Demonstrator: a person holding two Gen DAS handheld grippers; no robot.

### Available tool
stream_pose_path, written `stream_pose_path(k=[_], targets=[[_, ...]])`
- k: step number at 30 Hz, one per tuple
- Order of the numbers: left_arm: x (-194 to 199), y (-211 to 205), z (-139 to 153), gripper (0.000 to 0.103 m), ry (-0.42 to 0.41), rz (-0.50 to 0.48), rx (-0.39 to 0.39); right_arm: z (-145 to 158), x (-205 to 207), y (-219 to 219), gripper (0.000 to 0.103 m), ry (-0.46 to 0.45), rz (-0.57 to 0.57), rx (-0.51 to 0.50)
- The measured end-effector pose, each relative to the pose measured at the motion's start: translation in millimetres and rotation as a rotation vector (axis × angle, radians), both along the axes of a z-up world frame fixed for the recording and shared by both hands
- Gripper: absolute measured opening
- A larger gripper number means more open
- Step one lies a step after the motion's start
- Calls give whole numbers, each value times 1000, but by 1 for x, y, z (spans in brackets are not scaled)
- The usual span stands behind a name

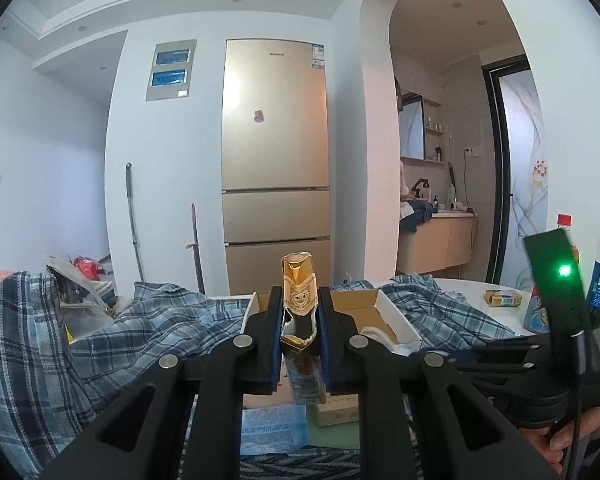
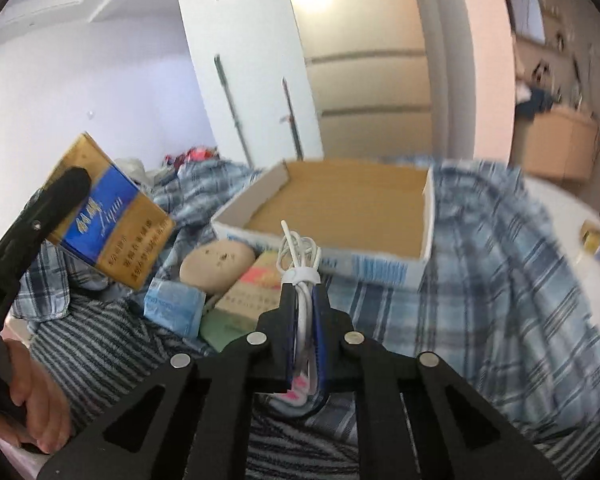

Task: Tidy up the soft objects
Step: 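Lift and carry the gold item and white cable over the cardboard box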

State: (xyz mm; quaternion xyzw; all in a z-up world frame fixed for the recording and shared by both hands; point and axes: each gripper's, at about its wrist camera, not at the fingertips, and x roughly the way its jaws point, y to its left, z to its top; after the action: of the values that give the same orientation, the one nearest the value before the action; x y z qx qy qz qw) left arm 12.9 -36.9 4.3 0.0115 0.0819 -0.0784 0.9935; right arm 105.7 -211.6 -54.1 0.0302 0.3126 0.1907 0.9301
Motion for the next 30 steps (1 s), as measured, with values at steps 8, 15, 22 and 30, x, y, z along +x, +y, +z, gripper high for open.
stream_pose_path(k=[8, 15, 22, 30], targets=[[-13, 3, 9, 16, -43, 4, 1, 18, -20, 5, 8, -145, -5, -52], [-38, -6, 36, 16, -159, 53, 75, 42, -31, -1, 8, -243, -98, -49], [-38, -11, 67, 16, -174, 46, 92, 75, -32, 3, 8, -280, -144, -51], [-5, -15, 106, 16, -175, 88, 60, 143, -26, 0, 8, -448, -182, -4]])
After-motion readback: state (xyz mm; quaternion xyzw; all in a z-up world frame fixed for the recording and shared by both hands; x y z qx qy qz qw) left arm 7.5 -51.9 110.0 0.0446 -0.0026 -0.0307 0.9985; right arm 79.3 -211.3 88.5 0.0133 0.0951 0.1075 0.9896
